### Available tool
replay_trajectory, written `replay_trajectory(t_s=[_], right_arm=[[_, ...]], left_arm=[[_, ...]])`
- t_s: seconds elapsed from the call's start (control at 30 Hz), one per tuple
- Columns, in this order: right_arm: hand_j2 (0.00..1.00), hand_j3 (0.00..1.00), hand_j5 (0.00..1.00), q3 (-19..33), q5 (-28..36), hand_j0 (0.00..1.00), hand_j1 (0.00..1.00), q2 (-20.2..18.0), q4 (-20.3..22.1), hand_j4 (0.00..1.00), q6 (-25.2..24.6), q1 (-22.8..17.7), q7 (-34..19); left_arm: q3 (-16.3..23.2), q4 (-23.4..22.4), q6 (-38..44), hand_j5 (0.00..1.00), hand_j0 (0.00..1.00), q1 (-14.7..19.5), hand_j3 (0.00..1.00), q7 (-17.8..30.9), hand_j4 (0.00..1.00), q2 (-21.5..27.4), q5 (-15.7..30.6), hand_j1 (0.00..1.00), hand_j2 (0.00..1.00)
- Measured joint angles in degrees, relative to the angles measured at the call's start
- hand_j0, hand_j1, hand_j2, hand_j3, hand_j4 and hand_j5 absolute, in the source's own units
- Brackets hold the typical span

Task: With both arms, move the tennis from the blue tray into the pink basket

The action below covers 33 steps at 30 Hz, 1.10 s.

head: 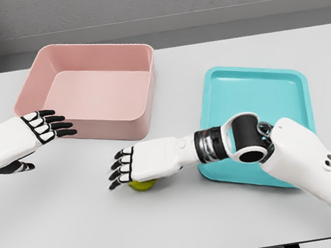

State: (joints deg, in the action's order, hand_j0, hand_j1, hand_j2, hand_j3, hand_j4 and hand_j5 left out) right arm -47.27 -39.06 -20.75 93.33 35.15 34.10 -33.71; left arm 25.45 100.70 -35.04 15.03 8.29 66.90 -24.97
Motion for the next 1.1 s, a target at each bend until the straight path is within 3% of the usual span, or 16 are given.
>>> replay_trajectory(t_s=[0.17, 0.57, 0.73, 0.9, 0.97, 1.1], right_arm=[[1.0, 1.0, 1.0, 1.7, 0.3, 1.0, 1.0, -2.4, 0.3, 1.0, 0.0, 0.0, 0.0], [1.0, 1.0, 1.0, 6.4, 1.5, 1.0, 1.0, -8.8, 7.1, 1.0, 0.0, -0.4, 0.1], [1.0, 1.0, 1.0, 15.6, 9.0, 1.0, 1.0, -14.8, 7.7, 1.0, 0.0, -1.6, 0.2], [1.0, 1.0, 1.0, 28.8, 16.6, 1.0, 1.0, -19.0, 7.8, 1.0, 0.1, -10.8, 0.2], [1.0, 1.0, 1.0, 34.1, 19.4, 1.0, 1.0, -19.6, 7.7, 1.0, 0.0, -12.2, 0.3], [1.0, 1.0, 1.0, 41.8, 24.1, 1.0, 1.0, -20.5, 7.2, 1.0, 0.0, -17.7, 0.3]], left_arm=[[0.0, -0.1, 0.0, 1.0, 1.0, 0.0, 1.0, 0.1, 1.0, -0.1, -0.1, 1.0, 1.0], [0.1, -0.1, 0.0, 1.0, 1.0, 0.1, 1.0, 0.4, 1.0, -0.2, -0.7, 1.0, 1.0], [0.7, -0.1, 0.0, 1.0, 1.0, 0.3, 1.0, 0.6, 1.0, -0.9, -1.6, 1.0, 1.0], [2.1, 0.0, 0.0, 1.0, 1.0, 0.4, 1.0, 1.5, 1.0, -4.2, -5.5, 1.0, 1.0], [3.1, 0.0, 0.0, 1.0, 1.0, 0.8, 1.0, 1.8, 1.0, -6.2, -7.7, 1.0, 1.0], [6.6, 0.0, 0.0, 1.0, 1.0, 5.8, 1.0, 3.2, 1.0, -9.9, -10.7, 1.0, 1.0]])
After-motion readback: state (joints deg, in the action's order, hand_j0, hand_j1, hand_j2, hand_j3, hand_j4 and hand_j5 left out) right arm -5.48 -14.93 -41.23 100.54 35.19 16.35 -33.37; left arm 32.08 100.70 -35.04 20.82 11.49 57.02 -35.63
